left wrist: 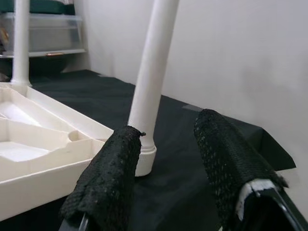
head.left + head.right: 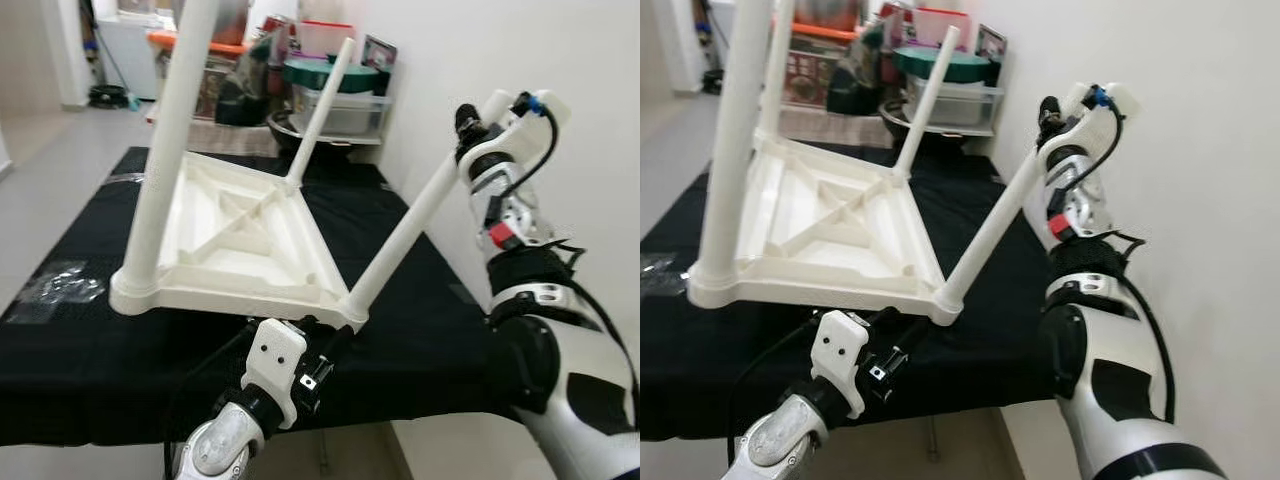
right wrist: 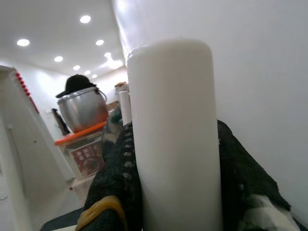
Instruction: Building children table
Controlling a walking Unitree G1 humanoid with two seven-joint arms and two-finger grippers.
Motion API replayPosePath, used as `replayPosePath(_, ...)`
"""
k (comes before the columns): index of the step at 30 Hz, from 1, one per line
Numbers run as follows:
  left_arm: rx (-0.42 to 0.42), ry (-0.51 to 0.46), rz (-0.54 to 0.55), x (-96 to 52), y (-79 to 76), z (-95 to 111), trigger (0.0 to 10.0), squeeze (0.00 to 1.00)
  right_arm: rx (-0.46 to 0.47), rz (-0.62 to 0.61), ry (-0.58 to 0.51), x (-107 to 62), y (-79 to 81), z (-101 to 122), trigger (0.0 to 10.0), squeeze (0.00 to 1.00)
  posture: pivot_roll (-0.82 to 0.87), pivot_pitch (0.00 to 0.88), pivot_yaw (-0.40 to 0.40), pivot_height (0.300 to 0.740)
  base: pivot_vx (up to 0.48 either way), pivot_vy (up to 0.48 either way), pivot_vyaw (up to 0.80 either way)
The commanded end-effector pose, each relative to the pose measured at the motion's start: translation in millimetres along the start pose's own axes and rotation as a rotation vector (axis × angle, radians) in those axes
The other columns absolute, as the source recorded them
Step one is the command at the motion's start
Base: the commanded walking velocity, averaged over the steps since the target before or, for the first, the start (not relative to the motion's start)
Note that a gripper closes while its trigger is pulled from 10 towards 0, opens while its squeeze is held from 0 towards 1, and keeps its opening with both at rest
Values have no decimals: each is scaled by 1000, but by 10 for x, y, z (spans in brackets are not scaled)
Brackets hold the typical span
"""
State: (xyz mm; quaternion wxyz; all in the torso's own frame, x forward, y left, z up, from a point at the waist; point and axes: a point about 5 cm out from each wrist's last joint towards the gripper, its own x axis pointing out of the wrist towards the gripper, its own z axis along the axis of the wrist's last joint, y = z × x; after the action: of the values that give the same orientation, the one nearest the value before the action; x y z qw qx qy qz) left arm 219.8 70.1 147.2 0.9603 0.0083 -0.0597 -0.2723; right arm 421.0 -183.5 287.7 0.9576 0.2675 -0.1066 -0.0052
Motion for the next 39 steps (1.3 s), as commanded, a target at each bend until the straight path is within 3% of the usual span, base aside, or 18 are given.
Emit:
replayPosePath(1,14,11,-7,-3,-20,8,10000,0,75,-110,685,-628,-252,-1608,0,0,111,111,-87,740,0,0,0)
replayPosePath(3,14,11,-9,0,-21,9,10000,0,57,-74,689,-624,-210,-1614,0,0,111,111,-87,740,0,0,0)
replayPosePath(4,21,5,-16,13,-35,19,10000,0,-91,30,646,-561,-136,-1545,0,0,113,112,-90,740,0,0,0)
replayPosePath(8,46,-5,-28,27,-50,36,10000,0,-161,182,551,-378,142,-1299,0,0,118,110,-89,740,0,0,0)
replayPosePath(11,46,-5,-28,27,-50,36,10000,0,-161,182,551,-378,142,-1299,0,0,118,110,-89,740,0,0,0)
replayPosePath(12,40,0,-30,32,-40,32,10000,0,-410,341,314,-112,454,-734,0,0,96,100,-75,740,0,0,0)
replayPosePath(13,40,0,-30,32,-40,32,10000,0,-410,341,314,-112,454,-734,0,0,96,100,-75,740,0,0,0)
replayPosePath(15,49,-5,-40,72,-32,37,10000,0,-520,379,124,48,693,-169,0,0,87,84,-78,740,0,0,0)
replayPosePath(23,58,-19,-32,123,-13,69,10000,0,-482,462,-29,80,1074,307,0,0,94,67,-75,740,0,0,0)
replayPosePath(27,72,-18,-49,134,-25,67,10000,0,-267,458,-88,116,1111,761,0,0,95,59,-78,740,0,0,0)
replayPosePath(29,68,-21,-50,147,-24,70,10000,0,-94,356,-111,154,878,967,0,0,96,55,-80,740,0,0,0)
replayPosePath(30,68,-21,-50,147,-24,70,10000,0,-94,356,-111,154,878,967,0,0,96,55,-80,740,0,0,0)
replayPosePath(33,65,-27,-46,158,-21,81,10000,0,300,64,-86,146,52,890,0,0,108,51,-88,740,0,0,0)
replayPosePath(34,72,-30,-49,158,-23,84,10000,0,358,3,-80,121,-123,833,0,0,108,51,-88,740,0,0,0)
replayPosePath(35,72,-30,-49,158,-23,84,10000,0,358,3,-80,121,-123,833,0,0,108,51,-88,740,0,0,0)
replayPosePath(37,80,-23,-53,143,-25,80,10000,0,496,-246,-5,-52,-742,385,0,0,120,50,-89,740,0,0,0)
replayPosePath(38,80,-23,-53,143,-25,80,10000,0,496,-246,-5,-52,-742,385,0,0,120,50,-89,740,0,0,0)
replayPosePath(39,80,-20,-54,134,-26,78,10000,0,535,-327,28,-142,-934,207,0,0,122,51,-89,740,0,0,0)
